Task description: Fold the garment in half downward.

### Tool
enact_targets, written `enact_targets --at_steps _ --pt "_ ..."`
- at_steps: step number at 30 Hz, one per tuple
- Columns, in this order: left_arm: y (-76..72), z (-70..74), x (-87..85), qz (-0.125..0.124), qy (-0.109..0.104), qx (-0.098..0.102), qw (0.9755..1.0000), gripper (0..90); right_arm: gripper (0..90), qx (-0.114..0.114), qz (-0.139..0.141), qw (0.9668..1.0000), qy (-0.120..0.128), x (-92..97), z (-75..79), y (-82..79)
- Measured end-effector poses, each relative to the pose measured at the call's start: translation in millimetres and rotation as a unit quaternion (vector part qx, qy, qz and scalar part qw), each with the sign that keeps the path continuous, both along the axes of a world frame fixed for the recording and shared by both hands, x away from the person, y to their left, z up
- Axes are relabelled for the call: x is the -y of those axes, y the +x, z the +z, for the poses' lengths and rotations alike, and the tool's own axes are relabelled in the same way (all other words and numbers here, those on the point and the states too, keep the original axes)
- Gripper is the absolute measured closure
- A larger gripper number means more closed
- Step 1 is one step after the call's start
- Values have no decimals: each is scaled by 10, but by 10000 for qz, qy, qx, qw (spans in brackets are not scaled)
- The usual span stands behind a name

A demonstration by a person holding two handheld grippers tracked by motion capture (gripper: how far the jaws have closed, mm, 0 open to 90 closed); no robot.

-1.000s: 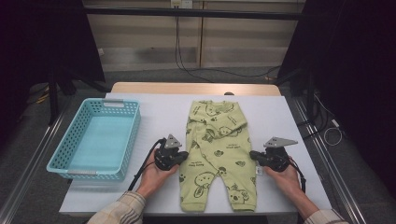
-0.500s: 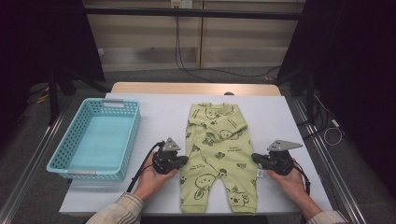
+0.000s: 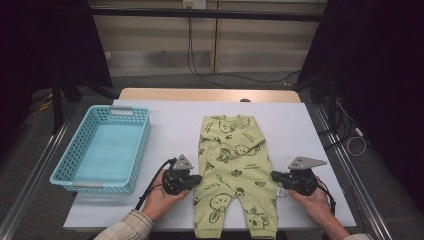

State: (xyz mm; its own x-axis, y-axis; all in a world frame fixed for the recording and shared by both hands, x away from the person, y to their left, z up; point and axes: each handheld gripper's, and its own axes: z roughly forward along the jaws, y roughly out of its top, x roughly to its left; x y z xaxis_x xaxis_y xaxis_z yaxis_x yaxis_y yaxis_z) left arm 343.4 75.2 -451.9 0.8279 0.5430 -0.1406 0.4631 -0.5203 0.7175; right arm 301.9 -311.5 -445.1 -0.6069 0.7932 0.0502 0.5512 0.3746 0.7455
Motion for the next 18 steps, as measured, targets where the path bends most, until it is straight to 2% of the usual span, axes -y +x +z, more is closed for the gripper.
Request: enact_targets --at_steps 5,8,14,18 --pt "-69 3 -14 21 45 25 10000 871 878 66 21 10000 30 2 13 -84" --pt "-100 14 -18 -48 40 3 10000 871 879 67 54 10000 33 -2 23 -127" --pt "-192 29 -69 -52 -42 8 10000 867 877 27 129 9998 121 -27 29 -227" --pt "-196 21 -68 -93 -41 -45 9999 866 876 30 110 9998 140 -38 42 -271"
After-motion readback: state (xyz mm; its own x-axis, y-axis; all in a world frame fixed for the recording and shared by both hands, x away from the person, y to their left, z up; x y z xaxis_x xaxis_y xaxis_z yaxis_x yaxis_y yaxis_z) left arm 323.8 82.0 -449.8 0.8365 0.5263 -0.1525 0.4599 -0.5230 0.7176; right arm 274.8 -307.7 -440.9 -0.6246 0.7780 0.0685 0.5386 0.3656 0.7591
